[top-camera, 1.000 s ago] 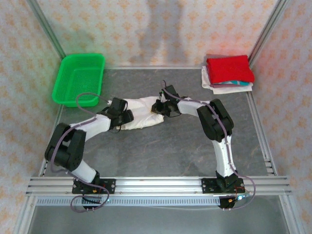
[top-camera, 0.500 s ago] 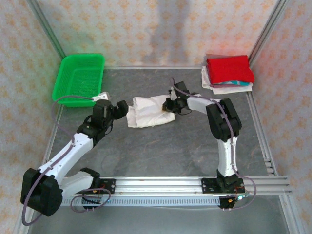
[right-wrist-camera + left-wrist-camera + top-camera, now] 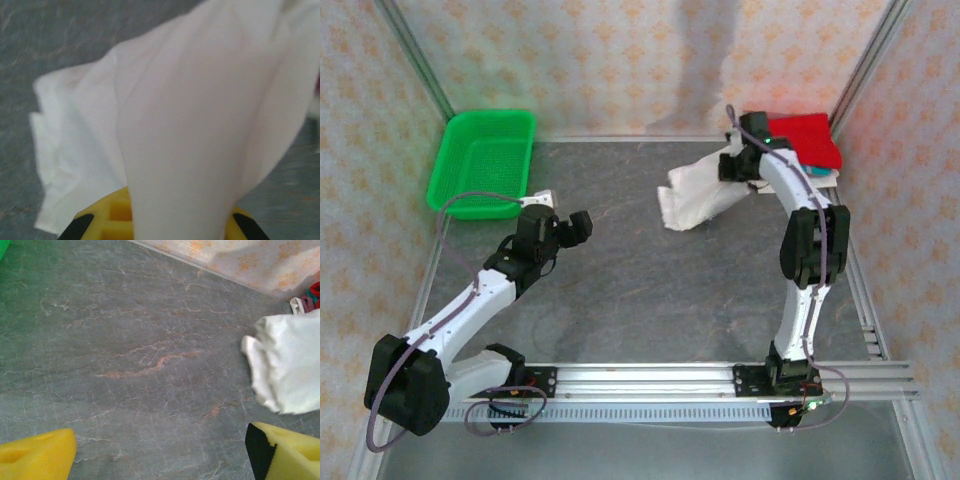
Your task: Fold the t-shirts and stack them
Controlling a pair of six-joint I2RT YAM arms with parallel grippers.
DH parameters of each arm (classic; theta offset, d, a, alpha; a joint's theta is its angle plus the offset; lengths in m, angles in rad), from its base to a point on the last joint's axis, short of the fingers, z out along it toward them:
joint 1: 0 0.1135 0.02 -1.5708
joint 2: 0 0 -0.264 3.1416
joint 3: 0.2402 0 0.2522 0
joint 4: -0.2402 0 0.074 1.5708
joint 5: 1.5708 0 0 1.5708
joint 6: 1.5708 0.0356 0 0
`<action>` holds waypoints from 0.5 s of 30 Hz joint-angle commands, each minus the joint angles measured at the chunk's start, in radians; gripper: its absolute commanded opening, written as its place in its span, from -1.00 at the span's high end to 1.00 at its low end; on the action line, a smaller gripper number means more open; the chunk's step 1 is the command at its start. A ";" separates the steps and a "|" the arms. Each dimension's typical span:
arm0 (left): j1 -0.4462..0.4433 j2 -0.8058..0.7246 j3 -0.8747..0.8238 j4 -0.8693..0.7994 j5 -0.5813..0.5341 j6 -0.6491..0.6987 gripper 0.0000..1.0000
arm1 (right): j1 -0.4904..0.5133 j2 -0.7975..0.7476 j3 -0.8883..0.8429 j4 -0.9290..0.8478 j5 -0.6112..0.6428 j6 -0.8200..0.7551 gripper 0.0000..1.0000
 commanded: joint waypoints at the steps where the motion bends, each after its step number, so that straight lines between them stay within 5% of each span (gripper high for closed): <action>1: -0.007 -0.024 0.007 0.005 -0.029 0.036 -0.78 | -0.028 0.037 0.167 -0.107 0.078 -0.093 1.00; 10: -0.007 -0.047 -0.009 -0.026 -0.075 0.041 -0.78 | -0.102 0.292 0.707 -0.273 0.083 -0.222 1.00; 15: -0.007 -0.067 -0.033 -0.032 -0.093 0.044 -0.78 | -0.127 0.315 0.765 -0.200 0.033 -0.274 1.00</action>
